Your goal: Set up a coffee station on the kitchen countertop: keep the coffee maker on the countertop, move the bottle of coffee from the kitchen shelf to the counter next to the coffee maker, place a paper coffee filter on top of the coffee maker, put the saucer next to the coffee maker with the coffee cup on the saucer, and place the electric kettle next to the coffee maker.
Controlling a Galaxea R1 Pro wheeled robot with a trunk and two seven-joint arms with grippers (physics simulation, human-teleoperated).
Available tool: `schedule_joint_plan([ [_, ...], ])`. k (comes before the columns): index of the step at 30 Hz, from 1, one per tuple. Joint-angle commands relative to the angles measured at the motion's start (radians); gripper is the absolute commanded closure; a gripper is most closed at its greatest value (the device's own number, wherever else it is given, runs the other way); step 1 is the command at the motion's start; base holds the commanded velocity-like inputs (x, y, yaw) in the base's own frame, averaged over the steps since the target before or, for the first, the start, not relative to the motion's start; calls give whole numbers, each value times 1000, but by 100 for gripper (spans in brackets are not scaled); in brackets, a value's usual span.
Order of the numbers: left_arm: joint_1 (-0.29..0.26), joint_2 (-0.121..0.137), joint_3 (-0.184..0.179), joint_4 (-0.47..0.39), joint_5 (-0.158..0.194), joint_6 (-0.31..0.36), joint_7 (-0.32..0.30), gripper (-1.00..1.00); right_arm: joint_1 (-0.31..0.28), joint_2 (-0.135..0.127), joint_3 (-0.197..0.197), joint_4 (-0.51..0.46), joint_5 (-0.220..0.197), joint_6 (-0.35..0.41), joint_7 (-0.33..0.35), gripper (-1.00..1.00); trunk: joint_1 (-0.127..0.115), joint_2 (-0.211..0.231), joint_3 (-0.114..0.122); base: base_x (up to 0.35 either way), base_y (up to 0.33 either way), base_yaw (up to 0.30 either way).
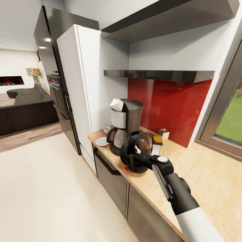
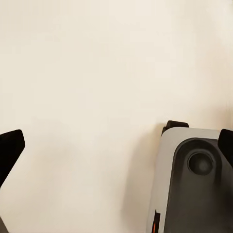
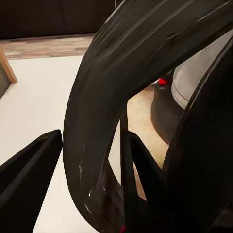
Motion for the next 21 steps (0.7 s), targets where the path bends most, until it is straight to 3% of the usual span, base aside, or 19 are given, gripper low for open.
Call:
schedule_joint_plan([
  [1, 1, 0, 6, -2, 2, -1, -6, -100, -1, 1, -1, -1, -2, 5, 3, 100, 0, -1, -1, 6, 0, 0],
  [21, 0, 0, 6, -1, 2, 0, -6, -100, -1, 1, -1, 26, -3, 5, 4, 100, 0, -1, -1, 0, 0, 0],
])
